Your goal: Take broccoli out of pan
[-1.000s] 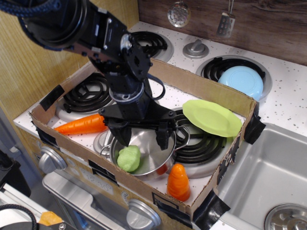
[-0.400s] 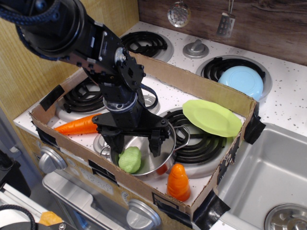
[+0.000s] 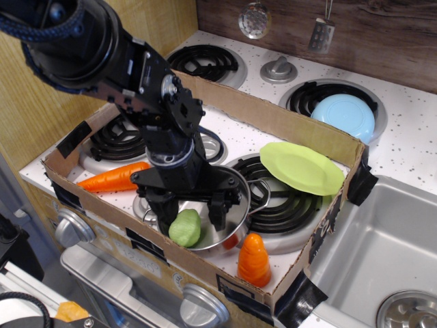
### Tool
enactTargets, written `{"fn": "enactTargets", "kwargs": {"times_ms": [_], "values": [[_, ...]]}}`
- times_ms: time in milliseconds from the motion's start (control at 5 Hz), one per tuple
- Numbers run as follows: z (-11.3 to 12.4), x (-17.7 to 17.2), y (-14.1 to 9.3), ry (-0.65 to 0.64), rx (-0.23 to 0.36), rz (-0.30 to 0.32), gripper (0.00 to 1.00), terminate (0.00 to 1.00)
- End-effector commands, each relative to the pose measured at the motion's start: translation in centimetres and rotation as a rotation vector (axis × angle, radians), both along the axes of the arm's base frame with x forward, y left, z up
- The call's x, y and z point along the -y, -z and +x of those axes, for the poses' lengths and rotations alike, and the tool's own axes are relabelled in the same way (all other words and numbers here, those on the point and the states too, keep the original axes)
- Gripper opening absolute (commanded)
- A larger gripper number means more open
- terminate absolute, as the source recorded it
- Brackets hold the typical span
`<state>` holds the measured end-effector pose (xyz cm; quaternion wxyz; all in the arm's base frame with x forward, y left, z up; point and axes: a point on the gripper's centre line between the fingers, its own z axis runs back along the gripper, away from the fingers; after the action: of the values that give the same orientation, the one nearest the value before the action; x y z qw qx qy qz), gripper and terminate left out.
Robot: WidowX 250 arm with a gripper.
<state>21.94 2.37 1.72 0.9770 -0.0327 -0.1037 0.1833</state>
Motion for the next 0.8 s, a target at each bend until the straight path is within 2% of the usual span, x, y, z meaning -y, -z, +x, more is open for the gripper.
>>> {"fn": "enactTargets", "kwargs": {"times_ms": [0,200,400,600], "values": [[0.6,-0.2,-1.1,0.064,0.028,0.014,0.0,0.0],[1.2,-0.5,-1.9,0.107,0.037,0.017,0.0,0.0],[3.6,-0.8,-4.7,0.138,0.04,0.033,0.0,0.0],[5.7,-1.4,-7.4,0.169,0.012,0.032,0.0,0.0]]}}
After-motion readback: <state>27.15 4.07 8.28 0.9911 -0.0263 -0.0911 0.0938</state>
